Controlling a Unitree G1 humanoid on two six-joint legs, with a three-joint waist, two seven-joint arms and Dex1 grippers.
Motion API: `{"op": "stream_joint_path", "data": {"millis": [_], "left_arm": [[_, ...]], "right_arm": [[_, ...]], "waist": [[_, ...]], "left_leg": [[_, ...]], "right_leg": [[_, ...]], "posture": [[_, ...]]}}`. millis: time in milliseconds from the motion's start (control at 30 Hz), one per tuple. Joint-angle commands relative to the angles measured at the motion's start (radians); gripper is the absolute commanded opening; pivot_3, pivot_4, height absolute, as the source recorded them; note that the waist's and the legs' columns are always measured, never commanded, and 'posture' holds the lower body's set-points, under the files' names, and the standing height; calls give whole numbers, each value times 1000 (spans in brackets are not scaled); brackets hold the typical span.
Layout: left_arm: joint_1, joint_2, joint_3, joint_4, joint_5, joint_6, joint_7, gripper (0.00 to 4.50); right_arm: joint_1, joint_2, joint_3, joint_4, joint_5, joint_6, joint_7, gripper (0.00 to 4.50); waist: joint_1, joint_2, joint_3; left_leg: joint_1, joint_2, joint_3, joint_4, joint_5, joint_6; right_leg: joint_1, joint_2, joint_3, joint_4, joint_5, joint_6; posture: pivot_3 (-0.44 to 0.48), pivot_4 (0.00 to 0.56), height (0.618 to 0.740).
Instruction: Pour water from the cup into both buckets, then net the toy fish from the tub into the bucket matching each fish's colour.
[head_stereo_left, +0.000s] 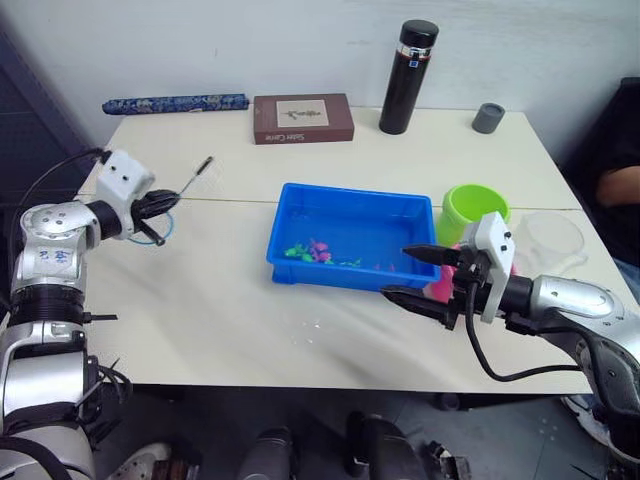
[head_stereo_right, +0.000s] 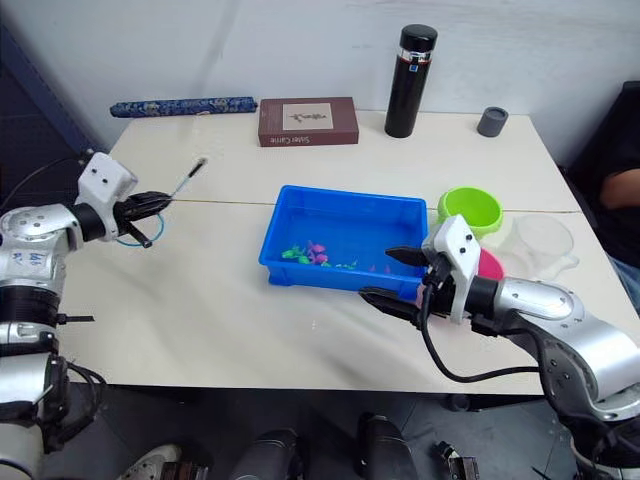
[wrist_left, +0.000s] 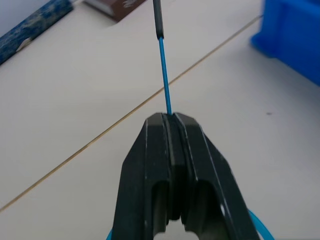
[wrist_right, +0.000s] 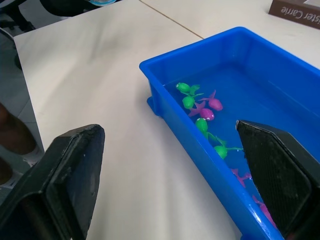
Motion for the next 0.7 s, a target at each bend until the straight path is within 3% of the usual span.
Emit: {"op": "stream_joint_path", "data": {"millis": [33, 300, 700], "left_arm": [[5, -16, -43, -272, -74, 110, -93, 67], [34, -100, -236, -550, -128, 170, -294, 67], [-50, -204, -349, -520, -139, 135, -449, 67]], "right_arm": [[-42, -6, 14, 15, -2, -6, 30, 4500], [-113, -25, 112, 93, -52, 21, 83, 4500], [-235, 15, 201, 182, -116, 47, 113, 4500]], "waist": [[-2, 0, 0], [-11, 0, 0], [-6, 0, 0]], "left_leg": [[0, 0, 0, 0, 0, 0], [0, 0, 0, 0, 0, 0], [0, 0, 0, 1, 0, 0]], "right_leg": [[0, 0, 0, 0, 0, 0], [0, 2, 0, 0, 0, 0], [0, 2, 0, 0, 0, 0]], "posture": [[0, 150, 740], [0, 150, 740], [0, 150, 740]]}}
